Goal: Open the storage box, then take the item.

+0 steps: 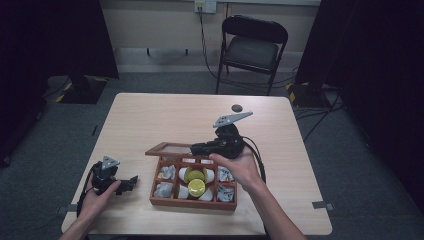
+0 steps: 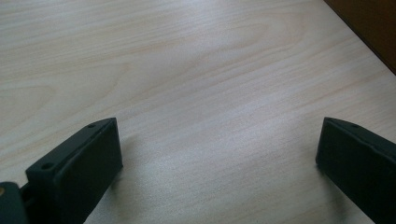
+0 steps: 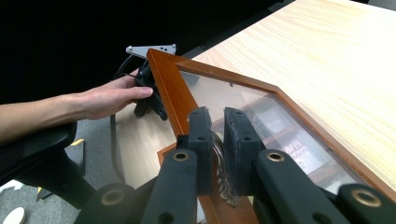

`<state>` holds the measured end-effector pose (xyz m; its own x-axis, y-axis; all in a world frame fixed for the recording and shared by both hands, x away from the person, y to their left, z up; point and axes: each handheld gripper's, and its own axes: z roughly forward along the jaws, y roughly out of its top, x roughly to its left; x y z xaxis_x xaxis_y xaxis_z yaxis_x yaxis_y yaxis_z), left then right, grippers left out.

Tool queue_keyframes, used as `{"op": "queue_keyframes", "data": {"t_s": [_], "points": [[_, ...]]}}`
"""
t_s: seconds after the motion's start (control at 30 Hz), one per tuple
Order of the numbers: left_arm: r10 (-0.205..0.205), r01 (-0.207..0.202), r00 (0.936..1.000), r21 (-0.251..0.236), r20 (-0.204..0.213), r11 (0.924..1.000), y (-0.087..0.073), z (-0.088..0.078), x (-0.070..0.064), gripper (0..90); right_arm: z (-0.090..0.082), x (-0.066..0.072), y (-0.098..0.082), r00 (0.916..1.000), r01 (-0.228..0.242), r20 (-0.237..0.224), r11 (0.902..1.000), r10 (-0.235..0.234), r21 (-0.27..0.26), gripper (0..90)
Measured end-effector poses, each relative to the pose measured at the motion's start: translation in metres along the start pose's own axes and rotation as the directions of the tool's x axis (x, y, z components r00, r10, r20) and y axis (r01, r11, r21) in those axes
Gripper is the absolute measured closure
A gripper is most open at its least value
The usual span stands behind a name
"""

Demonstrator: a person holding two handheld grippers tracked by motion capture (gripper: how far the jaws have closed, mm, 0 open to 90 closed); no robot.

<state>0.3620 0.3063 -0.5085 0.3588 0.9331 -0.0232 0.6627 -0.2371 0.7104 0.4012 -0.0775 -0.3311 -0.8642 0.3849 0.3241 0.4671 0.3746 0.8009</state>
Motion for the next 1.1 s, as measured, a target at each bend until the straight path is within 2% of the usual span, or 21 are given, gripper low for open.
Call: {"op": "queue_keyframes", "data": {"t_s": [0.53, 0.7, 0.77, 0.83, 0.9, 0.93, 1.1], "points": [[0.011, -0.011, 0.9999, 0.003, 0.009, 0.9999, -0.004, -0.005, 0.001, 0.8, 0.000, -0.001, 0.002, 1.0000, 0.002, 0.002, 1.0000, -0.002, 0.000, 82.0], [0.007, -0.007, 1.0000, 0.017, 0.004, 0.9998, -0.003, -0.008, 0.002, 5.3, -0.001, -0.001, 0.002, 1.0000, 0.003, 0.001, 1.0000, -0.003, -0.001, 82.0], [-0.009, 0.009, 1.0000, 0.013, -0.002, 0.9999, -0.003, -0.011, 0.003, 12.3, -0.001, -0.001, 0.002, 1.0000, 0.003, 0.002, 1.0000, -0.003, -0.001, 82.0], [-0.006, 0.006, 1.0000, 0.018, 0.001, 0.9998, -0.002, -0.012, 0.005, 16.5, -0.001, -0.001, 0.003, 1.0000, 0.004, 0.002, 1.0000, -0.004, -0.001, 82.0], [-0.010, 0.009, 0.9998, 0.026, 0.017, 0.9996, -0.001, -0.013, 0.005, 16.4, -0.001, -0.001, 0.003, 1.0000, 0.004, 0.002, 1.0000, -0.004, -0.001, 82.0], [-0.007, 0.007, 0.9999, 0.026, 0.012, 0.9996, -0.001, -0.013, 0.005, 16.5, -0.001, -0.001, 0.003, 1.0000, 0.003, 0.002, 1.0000, -0.003, -0.001, 82.0], [0.002, -0.004, 0.9973, 0.021, 0.074, 0.9998, 0.002, -0.017, 0.003, 20.0, -0.001, -0.002, 0.004, 1.0000, 0.005, 0.003, 1.0000, -0.005, -0.002, 82.1]]}}
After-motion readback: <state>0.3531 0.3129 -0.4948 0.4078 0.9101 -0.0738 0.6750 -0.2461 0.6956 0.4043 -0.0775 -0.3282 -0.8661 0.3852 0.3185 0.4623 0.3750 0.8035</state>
